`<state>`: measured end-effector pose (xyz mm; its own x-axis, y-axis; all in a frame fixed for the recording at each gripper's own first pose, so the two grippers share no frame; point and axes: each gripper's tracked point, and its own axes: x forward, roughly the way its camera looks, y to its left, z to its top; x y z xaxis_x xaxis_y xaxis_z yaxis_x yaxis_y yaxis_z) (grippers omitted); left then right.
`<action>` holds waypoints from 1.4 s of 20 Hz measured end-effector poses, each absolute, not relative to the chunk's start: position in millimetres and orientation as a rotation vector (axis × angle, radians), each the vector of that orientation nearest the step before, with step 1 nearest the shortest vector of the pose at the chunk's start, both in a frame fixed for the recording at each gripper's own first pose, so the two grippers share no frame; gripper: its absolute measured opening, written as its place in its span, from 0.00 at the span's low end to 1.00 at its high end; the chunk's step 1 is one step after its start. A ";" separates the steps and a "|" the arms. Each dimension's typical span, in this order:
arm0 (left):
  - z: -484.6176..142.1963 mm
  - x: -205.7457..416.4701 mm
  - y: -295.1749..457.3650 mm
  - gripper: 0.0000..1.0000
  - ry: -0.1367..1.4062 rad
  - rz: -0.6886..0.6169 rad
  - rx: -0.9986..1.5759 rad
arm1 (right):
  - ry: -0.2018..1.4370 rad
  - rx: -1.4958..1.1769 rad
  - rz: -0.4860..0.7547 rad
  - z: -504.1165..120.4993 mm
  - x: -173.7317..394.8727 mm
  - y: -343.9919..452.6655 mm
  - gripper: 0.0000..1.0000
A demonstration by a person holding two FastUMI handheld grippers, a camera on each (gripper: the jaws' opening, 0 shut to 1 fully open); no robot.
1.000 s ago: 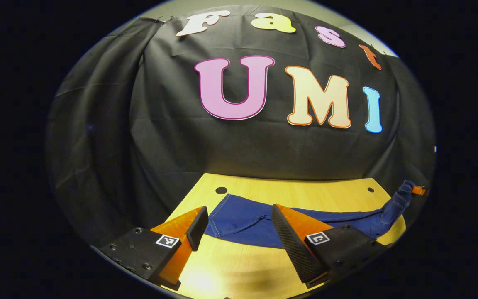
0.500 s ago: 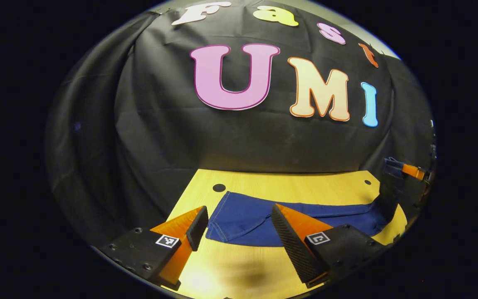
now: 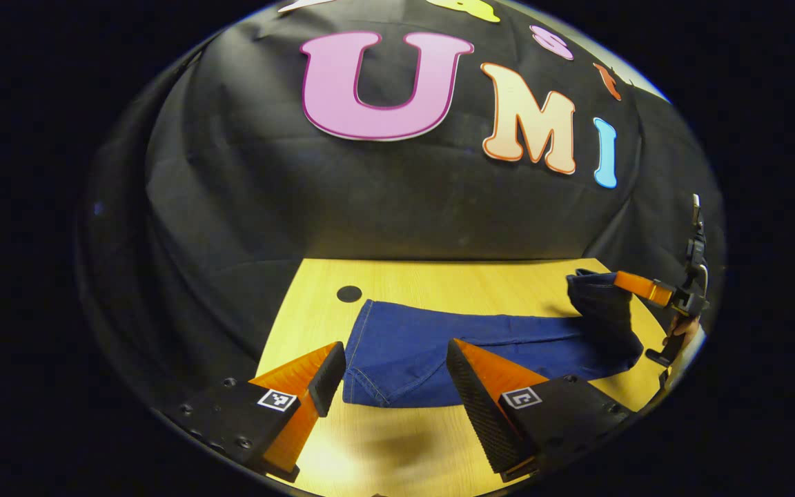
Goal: Grasp the waist and the cuffs of the jeans and fold them to make the two legs overlap; first hold the waist and fold one-third of the jeans toward the cuffs, then hold the cuffs and fold the remaining one-third in the same direction to finish folding.
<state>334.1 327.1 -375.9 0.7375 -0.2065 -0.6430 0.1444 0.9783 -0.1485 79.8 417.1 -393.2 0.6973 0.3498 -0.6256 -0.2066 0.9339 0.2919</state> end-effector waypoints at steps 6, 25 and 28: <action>-444.8 358.6 326.1 0.92 0.864 -0.255 -0.086 | 0.894 0.171 0.342 -453.1 35.0 442.6 0.07; -559.3 370.2 347.9 0.86 1.022 -0.252 -0.065 | 0.914 0.072 0.410 -408.9 3.7 416.9 0.97; -554.0 371.2 333.3 0.49 1.016 -0.288 -0.092 | 0.916 0.065 0.416 -405.5 -0.1 413.8 0.97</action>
